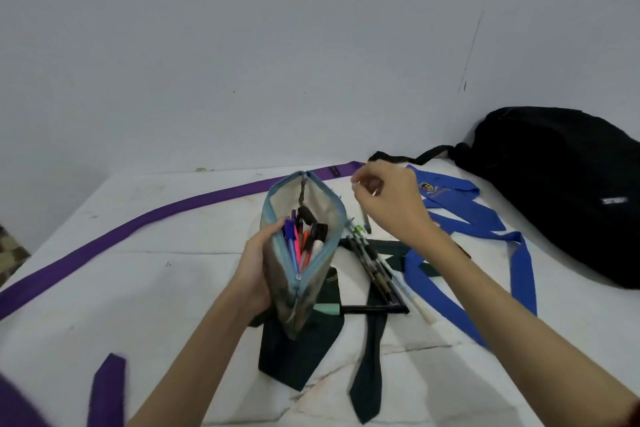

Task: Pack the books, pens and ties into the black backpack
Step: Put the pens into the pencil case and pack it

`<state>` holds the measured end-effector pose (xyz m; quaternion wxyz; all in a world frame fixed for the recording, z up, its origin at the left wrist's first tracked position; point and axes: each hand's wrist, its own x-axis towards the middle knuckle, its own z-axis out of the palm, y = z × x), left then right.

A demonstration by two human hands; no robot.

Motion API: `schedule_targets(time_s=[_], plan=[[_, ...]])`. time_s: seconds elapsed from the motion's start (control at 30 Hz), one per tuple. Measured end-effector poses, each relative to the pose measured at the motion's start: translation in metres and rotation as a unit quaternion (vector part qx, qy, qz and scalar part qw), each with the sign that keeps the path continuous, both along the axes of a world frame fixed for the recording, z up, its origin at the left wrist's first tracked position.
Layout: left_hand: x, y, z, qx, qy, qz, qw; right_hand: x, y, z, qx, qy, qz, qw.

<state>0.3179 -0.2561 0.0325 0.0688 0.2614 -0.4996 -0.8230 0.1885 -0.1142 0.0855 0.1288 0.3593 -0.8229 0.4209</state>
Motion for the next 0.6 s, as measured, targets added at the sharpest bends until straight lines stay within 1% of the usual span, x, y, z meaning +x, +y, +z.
schedule_targets(time_s=[0.03,0.07,0.1,0.13,0.17,0.2,0.23,0.27,0.3,0.4,0.43,0.47,0.5,0.53,0.57,0.6], plan=[[0.004,-0.007,-0.001,-0.011,-0.002,0.017,1.000,0.002,0.004,-0.009,0.031,-0.020,0.011,0.999],[0.006,-0.014,-0.001,-0.021,-0.002,0.033,0.999,0.003,0.006,-0.019,0.088,-0.057,0.041,0.994],[0.009,-0.020,-0.001,-0.029,-0.002,0.046,0.999,0.006,0.008,-0.030,0.162,-0.110,0.093,0.976],[0.011,-0.025,-0.002,-0.034,-0.001,0.057,0.998,0.010,0.010,-0.040,0.238,-0.159,0.149,0.947],[0.013,-0.029,-0.002,-0.039,-0.002,0.065,0.997,0.014,0.010,-0.049,0.306,-0.188,0.198,0.912],[0.014,-0.032,-0.003,-0.043,-0.002,0.073,0.996,0.018,0.010,-0.058,0.361,-0.198,0.231,0.882],[0.015,-0.033,-0.004,-0.043,-0.002,0.077,0.996,0.021,0.008,-0.066,0.399,-0.193,0.245,0.862],[0.015,-0.034,-0.004,-0.039,-0.003,0.078,0.996,0.024,0.007,-0.071,0.423,-0.177,0.243,0.855],[0.015,-0.034,-0.005,-0.031,-0.006,0.079,0.996,0.027,0.005,-0.075,0.430,-0.162,0.236,0.856],[0.013,-0.034,-0.007,-0.008,-0.009,0.076,0.997,0.027,0.002,-0.077,0.438,-0.152,0.230,0.855],[0.012,-0.033,-0.007,0.002,-0.009,0.069,0.998,0.023,0.004,-0.073,0.440,-0.157,0.230,0.854],[0.011,-0.032,-0.007,0.013,-0.003,0.060,0.998,0.017,0.007,-0.066,0.427,-0.168,0.224,0.860],[0.010,-0.030,-0.006,0.022,0.005,0.052,0.998,0.011,0.011,-0.055,0.390,-0.188,0.210,0.877],[0.008,-0.028,-0.006,0.026,0.015,0.046,0.998,0.006,0.015,-0.039,0.325,-0.213,0.184,0.903],[0.005,-0.025,-0.006,0.025,0.023,0.042,0.999,0.001,0.018,-0.021,0.235,-0.233,0.149,0.932],[0.003,-0.020,-0.007,0.023,0.028,0.036,0.999,-0.003,0.021,-0.003,0.121,-0.248,0.110,0.955]])
